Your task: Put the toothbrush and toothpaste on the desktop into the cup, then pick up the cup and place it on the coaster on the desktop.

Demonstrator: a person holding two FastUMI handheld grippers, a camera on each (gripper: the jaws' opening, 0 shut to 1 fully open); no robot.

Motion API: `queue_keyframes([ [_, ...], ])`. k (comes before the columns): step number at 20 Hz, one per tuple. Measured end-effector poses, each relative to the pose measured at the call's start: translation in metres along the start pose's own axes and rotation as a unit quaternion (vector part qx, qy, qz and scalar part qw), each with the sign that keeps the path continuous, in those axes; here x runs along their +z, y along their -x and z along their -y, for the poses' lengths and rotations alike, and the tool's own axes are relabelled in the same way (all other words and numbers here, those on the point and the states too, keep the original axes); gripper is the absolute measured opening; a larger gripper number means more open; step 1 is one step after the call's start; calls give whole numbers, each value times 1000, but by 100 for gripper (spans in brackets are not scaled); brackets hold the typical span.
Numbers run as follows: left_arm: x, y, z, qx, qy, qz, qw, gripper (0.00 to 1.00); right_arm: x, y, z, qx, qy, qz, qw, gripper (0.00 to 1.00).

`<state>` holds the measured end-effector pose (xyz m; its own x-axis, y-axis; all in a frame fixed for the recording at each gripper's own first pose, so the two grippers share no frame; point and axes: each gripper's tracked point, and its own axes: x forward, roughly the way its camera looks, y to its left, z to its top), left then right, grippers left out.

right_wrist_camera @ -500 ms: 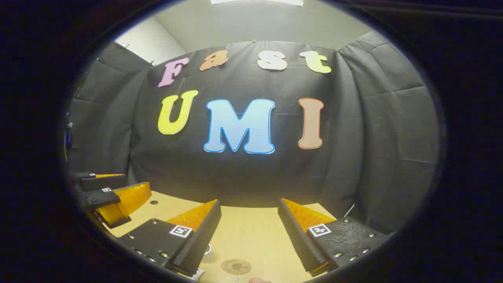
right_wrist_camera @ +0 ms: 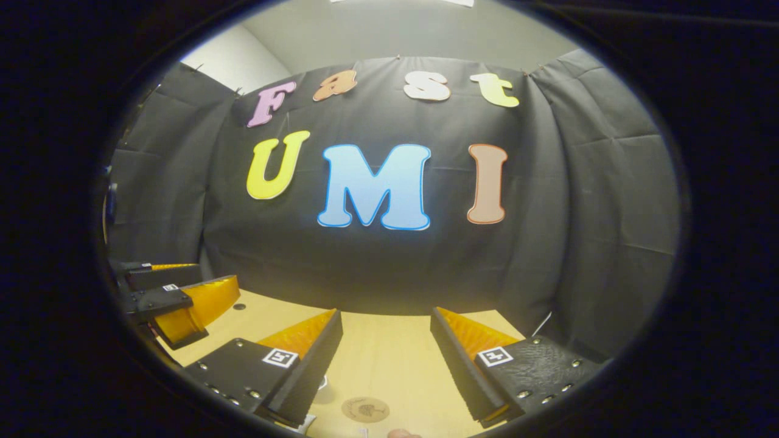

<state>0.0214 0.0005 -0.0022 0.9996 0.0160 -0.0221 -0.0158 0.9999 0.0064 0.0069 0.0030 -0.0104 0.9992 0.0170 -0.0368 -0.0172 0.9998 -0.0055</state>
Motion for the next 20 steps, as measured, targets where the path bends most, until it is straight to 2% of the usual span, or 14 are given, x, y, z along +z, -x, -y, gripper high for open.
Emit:
queue_keyframes([
  [5,-21,1,3,-5,16,-39,999,97,-18,-4,1,0,0,-35,999,92],
  [9,-69,-4,7,-12,34,-115,993,97,-68,-5,5,0,-15,-128,992,94],
  [10,-86,-3,7,-11,38,-138,990,96,-82,-2,6,0,-21,-150,989,92],
  [14,-154,8,15,-18,57,-227,972,98,-140,8,7,5,-25,-248,968,92],
  [20,-238,38,28,-30,51,-347,936,98,-204,36,3,12,-33,-374,927,92],
])
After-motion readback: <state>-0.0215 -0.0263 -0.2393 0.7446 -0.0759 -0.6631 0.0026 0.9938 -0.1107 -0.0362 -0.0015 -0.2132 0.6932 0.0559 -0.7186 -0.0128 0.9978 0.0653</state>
